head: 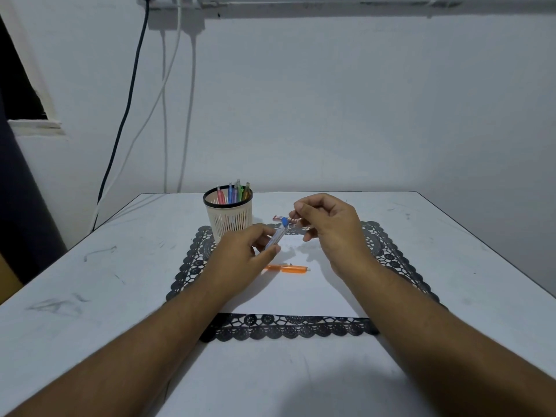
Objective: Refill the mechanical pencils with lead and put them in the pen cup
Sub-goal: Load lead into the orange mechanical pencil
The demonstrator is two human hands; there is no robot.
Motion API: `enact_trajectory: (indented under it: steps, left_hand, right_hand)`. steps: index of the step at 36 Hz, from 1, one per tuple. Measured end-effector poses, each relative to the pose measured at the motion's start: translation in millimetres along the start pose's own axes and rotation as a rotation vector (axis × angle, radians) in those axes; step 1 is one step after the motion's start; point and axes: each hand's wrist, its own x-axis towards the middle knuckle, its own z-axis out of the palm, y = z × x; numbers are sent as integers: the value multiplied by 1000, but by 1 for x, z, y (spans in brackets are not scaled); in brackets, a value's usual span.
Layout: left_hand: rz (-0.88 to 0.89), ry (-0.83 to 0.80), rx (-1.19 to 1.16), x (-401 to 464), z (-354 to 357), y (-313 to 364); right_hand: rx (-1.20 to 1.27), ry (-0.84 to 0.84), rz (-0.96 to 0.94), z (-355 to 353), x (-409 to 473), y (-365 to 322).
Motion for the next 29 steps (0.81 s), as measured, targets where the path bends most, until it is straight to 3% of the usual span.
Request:
enact_trajectory:
  steps: [5, 17, 29]
  left_hand:
    - [-3, 10, -44, -1, 0, 1]
    - [-45, -52, -365, 10, 5, 9]
    - [-23, -57, -168, 37, 12, 12]
  right_hand:
    - [78, 67, 22, -1, 2, -4]
    - [360, 225, 333, -28, 16, -1]
    - [442, 225, 419, -44, 27, 13]
